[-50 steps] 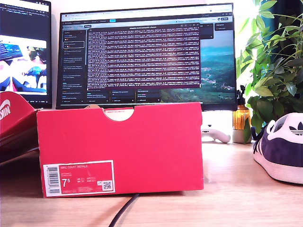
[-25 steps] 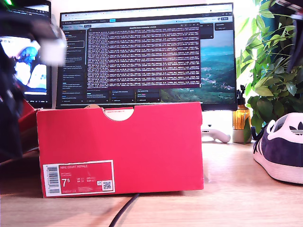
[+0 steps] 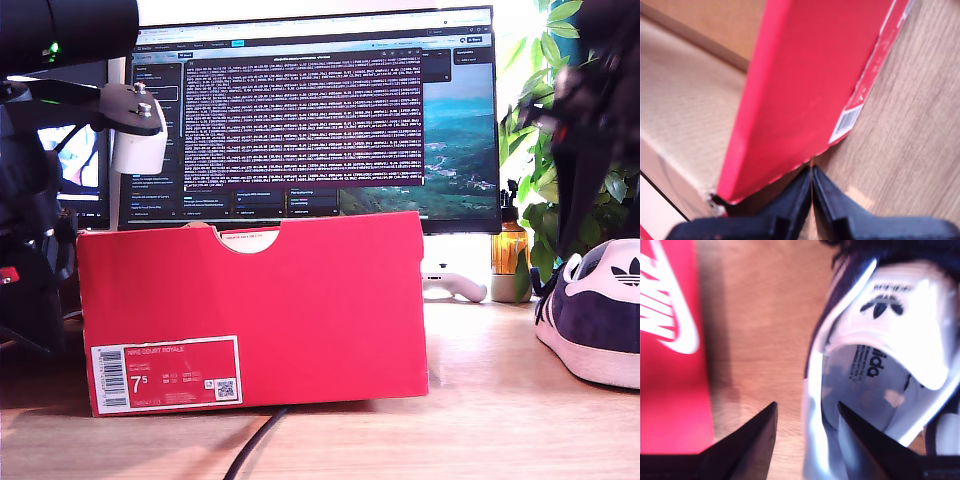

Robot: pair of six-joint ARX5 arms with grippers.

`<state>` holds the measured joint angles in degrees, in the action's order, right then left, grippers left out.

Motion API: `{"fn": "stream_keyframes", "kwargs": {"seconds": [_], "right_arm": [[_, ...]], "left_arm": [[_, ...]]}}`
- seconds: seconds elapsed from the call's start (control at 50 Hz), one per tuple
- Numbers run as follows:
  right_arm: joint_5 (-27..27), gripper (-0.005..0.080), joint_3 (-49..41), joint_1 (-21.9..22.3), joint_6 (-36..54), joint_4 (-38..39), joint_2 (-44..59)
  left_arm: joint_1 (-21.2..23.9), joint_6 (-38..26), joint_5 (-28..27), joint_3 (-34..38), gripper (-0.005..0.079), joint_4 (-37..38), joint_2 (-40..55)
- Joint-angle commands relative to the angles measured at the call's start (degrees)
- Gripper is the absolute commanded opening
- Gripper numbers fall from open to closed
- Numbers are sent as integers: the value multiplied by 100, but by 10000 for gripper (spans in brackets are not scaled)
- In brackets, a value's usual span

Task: Pack the blue shoes by picking the first shoe and placing it inside the red shoebox, left side, then picking and rotating the second shoe and placing it in the shoebox

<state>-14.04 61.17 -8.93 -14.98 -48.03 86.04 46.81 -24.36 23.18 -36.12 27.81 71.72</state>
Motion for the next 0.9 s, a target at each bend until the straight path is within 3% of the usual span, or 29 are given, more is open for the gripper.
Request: {"fn": "stream_keyframes", "kwargs": {"seconds": [0.0, 0.32, 0.4, 0.52, 0.88], "right_arm": [[90, 341, 35, -61, 28, 59, 168], [129, 324, 35, -114, 177, 479, 831], [127, 234, 35, -131, 195, 623, 901], [111, -25, 35, -181, 223, 935, 907], [52, -13, 723, -568, 236, 660, 881]], "left_arm": [[20, 37, 0, -33, -18, -90, 96], [20, 37, 0, -33, -17, -90, 96], [20, 39, -2, -33, -17, -90, 96], [20, 39, -2, -33, -17, -90, 96], [20, 39, -2, -33, -17, -90, 96]]}}
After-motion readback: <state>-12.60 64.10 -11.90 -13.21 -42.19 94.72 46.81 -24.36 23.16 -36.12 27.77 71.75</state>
